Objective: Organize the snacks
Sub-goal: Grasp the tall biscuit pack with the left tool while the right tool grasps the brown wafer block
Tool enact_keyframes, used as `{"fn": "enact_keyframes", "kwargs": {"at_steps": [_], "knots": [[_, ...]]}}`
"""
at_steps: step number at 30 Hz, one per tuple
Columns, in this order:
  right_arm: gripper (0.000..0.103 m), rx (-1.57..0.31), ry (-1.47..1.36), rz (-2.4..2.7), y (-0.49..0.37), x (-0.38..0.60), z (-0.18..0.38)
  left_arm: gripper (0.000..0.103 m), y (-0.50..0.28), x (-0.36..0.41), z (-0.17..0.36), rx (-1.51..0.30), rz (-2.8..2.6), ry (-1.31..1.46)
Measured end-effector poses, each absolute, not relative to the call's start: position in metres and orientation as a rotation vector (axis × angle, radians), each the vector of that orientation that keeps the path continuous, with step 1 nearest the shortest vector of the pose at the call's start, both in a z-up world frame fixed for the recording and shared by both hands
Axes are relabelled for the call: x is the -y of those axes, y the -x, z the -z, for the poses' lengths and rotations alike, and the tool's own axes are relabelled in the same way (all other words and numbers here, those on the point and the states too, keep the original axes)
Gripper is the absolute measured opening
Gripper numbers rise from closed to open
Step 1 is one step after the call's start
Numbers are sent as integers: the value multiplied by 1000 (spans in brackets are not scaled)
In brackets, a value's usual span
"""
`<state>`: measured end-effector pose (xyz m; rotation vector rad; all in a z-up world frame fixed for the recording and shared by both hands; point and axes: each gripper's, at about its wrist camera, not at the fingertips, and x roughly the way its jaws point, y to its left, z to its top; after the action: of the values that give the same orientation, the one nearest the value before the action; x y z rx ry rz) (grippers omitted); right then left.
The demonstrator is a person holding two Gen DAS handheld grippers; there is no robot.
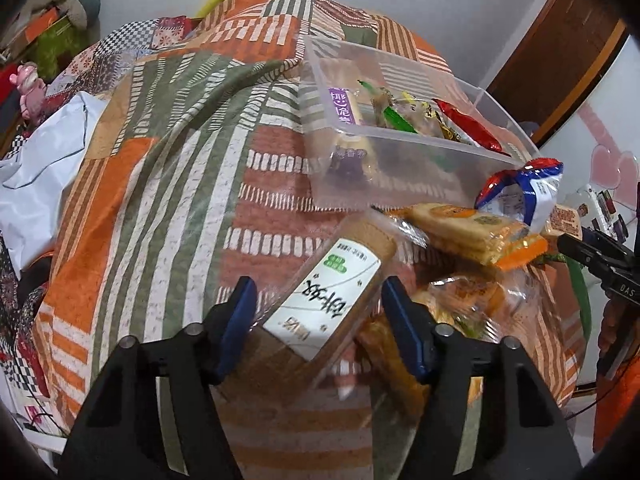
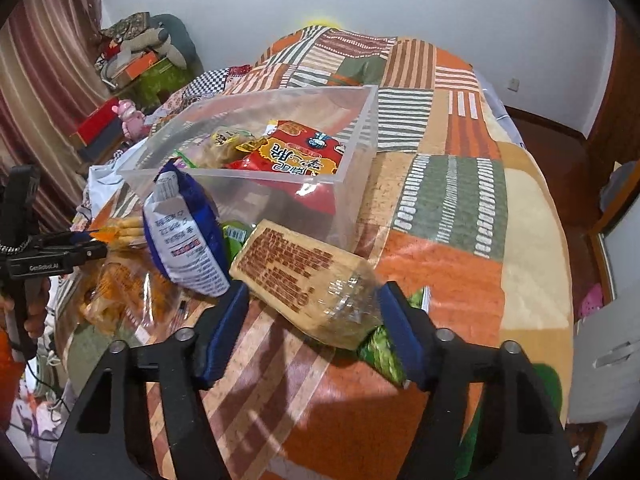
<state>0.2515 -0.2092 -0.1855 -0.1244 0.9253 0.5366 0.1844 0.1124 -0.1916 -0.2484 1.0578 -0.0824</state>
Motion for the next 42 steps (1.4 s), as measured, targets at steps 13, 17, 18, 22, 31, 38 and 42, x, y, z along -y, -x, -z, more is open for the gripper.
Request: {"fn": "enact_keyframes", "kwargs": {"at_steps": [13, 17, 18, 22, 31, 38, 42], "knots": [[42, -954, 170, -614, -217, 193, 190, 39, -140, -109, 182, -1048, 78, 235], [44, -938, 185, -615, -214, 189, 188, 40, -133, -104, 180, -1042, 63, 199], [44, -934, 194, -609, -215, 188, 188, 40, -135, -104, 181, -1043, 59, 198], [50, -921, 214, -592, -222, 182, 188, 40, -146, -101, 183, -1053, 51, 174], [54, -935, 195, -565, -242, 184, 193, 40, -173, -101, 199, -1071, 46, 171], [73, -932, 191, -576, -253, 178, 193, 42, -184, -100, 204, -1052, 44, 161], [75, -953, 189, -584, -261, 173, 200, 42, -187, -102, 206, -1039, 47, 167]]}}
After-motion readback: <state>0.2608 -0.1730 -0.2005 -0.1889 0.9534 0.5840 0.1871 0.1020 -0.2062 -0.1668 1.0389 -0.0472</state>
